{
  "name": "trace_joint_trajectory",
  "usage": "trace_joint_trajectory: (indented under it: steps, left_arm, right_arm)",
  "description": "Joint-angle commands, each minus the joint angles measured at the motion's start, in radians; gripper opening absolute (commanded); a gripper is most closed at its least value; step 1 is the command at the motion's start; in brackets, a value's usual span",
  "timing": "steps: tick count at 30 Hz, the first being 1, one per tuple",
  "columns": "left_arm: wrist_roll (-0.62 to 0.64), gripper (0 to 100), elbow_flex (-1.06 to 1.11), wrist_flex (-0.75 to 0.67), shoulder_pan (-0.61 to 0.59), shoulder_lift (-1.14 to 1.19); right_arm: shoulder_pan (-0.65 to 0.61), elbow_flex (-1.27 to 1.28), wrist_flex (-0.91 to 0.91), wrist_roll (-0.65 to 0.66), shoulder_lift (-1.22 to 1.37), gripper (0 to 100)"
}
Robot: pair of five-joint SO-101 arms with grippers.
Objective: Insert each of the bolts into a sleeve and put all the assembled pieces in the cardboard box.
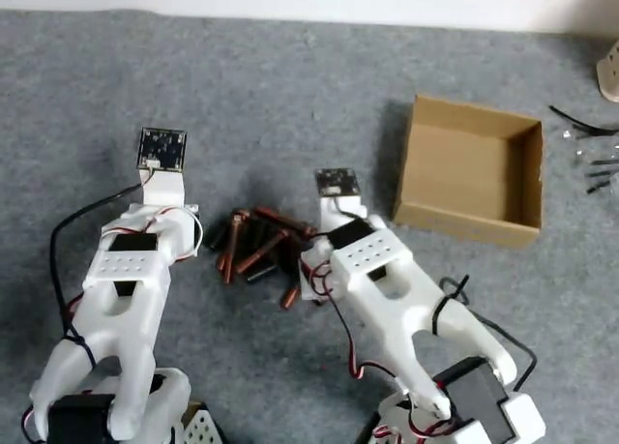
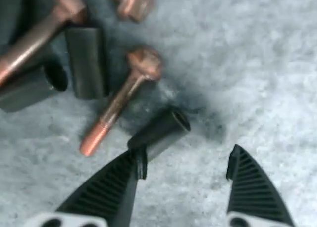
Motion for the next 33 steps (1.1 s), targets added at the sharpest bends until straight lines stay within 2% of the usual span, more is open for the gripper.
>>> trace_joint_trajectory:
  steps: [1, 5, 12, 20, 28, 33]
  left_arm:
    - [0.009, 1, -0.021, -0.017, -0.007, -0.008]
    - [0.009, 1, -0.021, -0.017, -0.007, -0.008]
    - [0.009, 1, -0.021, -0.017, -0.008, -0.007]
    - [0.009, 1, -0.021, -0.018, -0.008, -0.005]
    - [0.009, 1, -0.021, -0.018, -0.008, -0.004]
    - [0.009, 1, -0.021, -0.018, -0.008, -0.004]
  right_arm:
    - [0.013, 0.010, -0.010, -0.008, -0.018, 24.1]
    - [0.002, 0.012, -0.025, -0.008, 0.008, 24.1]
    - [-0.031, -0.019, -0.019, -0.008, 0.248, 24.1]
    - [-0.031, -0.084, 0.045, -0.006, 0.263, 24.0]
    - [-0.031, -0.085, 0.041, 0.002, 0.263, 6.5]
    - [-0.018, -0.085, 0.008, 0.002, 0.265, 0.3]
